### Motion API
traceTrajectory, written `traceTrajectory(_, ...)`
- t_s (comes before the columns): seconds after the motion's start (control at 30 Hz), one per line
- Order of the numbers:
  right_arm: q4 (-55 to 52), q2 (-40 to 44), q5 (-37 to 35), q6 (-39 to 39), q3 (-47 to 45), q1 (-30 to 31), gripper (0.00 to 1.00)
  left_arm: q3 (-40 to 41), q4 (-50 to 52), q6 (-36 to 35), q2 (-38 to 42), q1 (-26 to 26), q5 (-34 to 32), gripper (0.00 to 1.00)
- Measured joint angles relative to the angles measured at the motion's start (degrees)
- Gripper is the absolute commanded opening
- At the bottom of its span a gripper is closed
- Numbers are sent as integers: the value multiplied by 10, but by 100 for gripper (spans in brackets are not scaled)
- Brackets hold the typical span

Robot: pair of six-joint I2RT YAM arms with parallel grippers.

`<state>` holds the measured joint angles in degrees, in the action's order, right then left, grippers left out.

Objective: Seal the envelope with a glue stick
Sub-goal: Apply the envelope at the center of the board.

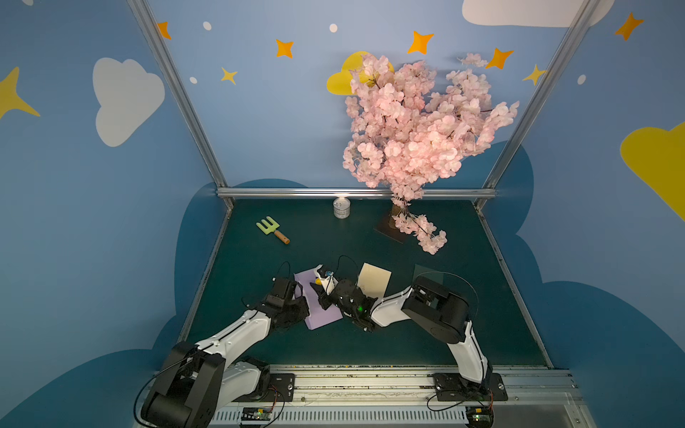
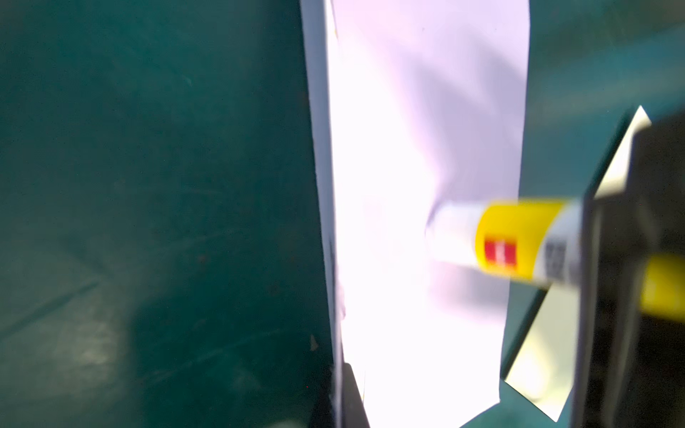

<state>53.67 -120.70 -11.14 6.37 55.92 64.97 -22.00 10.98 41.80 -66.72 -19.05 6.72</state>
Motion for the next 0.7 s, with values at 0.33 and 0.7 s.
traceTrajectory(0.33,-30,18,2,41,-5,24,0,0,-1,0,0,-1,-1,3)
traceTrajectory(0.7,-50,-44,-4,35,91,7,0,0,-2,0,0,-3,-1,3)
